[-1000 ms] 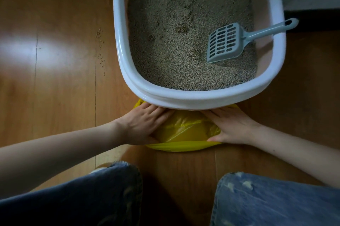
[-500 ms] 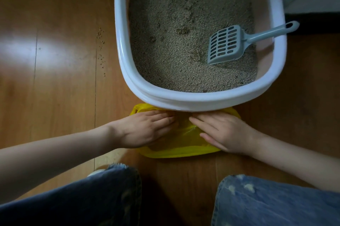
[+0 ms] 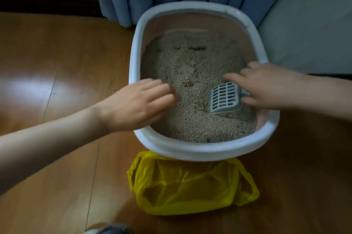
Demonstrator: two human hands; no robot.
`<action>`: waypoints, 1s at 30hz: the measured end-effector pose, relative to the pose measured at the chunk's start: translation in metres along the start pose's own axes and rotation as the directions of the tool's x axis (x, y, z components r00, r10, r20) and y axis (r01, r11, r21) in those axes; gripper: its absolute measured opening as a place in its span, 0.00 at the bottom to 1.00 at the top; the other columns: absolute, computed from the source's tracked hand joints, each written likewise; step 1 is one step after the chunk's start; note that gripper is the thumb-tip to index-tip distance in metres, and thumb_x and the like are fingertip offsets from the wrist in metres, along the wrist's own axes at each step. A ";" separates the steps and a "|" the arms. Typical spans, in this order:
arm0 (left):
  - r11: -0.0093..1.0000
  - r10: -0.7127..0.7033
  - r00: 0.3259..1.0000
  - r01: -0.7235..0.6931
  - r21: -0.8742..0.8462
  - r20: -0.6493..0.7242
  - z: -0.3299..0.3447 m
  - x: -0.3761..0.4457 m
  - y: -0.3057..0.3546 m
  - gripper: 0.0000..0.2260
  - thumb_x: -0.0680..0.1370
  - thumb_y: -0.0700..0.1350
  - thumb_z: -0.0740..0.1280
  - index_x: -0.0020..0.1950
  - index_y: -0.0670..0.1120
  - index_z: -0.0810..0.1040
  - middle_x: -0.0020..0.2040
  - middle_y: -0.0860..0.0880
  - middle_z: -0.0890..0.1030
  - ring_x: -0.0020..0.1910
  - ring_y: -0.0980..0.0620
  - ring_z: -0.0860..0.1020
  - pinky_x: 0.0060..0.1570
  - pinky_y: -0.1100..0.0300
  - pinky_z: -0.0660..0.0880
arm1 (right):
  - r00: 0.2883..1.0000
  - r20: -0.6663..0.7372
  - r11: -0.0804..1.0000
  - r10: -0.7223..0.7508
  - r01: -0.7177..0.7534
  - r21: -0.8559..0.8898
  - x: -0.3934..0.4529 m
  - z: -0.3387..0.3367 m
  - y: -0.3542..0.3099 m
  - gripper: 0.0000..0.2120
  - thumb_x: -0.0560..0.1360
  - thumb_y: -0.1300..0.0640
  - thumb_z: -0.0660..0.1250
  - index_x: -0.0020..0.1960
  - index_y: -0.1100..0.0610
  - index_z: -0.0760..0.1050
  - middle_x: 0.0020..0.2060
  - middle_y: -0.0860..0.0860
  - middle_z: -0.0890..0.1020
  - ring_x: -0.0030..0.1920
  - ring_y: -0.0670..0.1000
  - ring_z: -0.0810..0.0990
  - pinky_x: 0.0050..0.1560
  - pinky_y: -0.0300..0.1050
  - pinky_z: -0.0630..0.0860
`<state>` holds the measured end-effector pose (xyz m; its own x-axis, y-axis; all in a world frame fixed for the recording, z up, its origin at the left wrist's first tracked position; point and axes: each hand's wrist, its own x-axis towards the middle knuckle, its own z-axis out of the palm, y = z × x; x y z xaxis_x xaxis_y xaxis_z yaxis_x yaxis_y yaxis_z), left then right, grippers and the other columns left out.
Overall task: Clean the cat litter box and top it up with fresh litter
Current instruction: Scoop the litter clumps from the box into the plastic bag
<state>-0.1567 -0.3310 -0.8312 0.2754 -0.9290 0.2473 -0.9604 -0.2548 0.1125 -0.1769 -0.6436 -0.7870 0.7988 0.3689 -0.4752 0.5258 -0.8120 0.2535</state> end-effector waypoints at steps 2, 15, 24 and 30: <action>0.986 -0.166 0.986 0.167 -0.014 0.009 0.000 0.003 -0.024 0.13 0.83 0.46 0.55 0.56 0.39 0.75 0.48 0.43 0.75 0.45 0.43 0.74 0.47 0.48 0.73 | 0.962 0.256 0.982 0.098 -0.051 -0.182 0.014 0.004 0.009 0.32 0.76 0.48 0.63 0.75 0.54 0.54 0.57 0.53 0.77 0.56 0.54 0.74 0.48 0.45 0.72; 0.970 -0.234 0.948 0.243 -0.017 0.216 0.012 -0.015 -0.077 0.26 0.83 0.59 0.50 0.71 0.45 0.73 0.68 0.47 0.76 0.73 0.47 0.67 0.75 0.49 0.56 | 0.950 0.159 0.952 0.269 -0.287 0.108 0.044 -0.033 0.059 0.10 0.80 0.53 0.59 0.44 0.56 0.75 0.35 0.50 0.75 0.36 0.49 0.75 0.33 0.42 0.70; 0.992 -0.105 0.944 0.120 -0.029 0.312 0.032 -0.013 -0.076 0.28 0.83 0.60 0.47 0.80 0.49 0.55 0.79 0.53 0.59 0.80 0.52 0.48 0.77 0.48 0.46 | 0.852 0.361 0.637 0.380 -0.524 0.565 0.125 -0.003 0.089 0.12 0.76 0.61 0.66 0.34 0.61 0.76 0.18 0.49 0.76 0.18 0.47 0.71 0.25 0.37 0.69; 0.991 -0.117 0.938 0.134 -0.031 0.326 0.033 -0.013 -0.077 0.28 0.82 0.59 0.47 0.80 0.49 0.57 0.79 0.52 0.61 0.79 0.53 0.50 0.76 0.48 0.47 | 0.923 0.097 0.615 0.371 -0.323 0.719 0.166 0.007 0.059 0.13 0.78 0.60 0.63 0.36 0.63 0.78 0.25 0.52 0.72 0.25 0.49 0.68 0.28 0.42 0.65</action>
<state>-0.0880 -0.3086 -0.8745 0.3570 -0.9293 -0.0947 -0.9132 -0.3686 0.1741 -0.0154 -0.6334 -0.8567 0.9045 -0.0046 -0.4264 -0.1445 -0.9440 -0.2965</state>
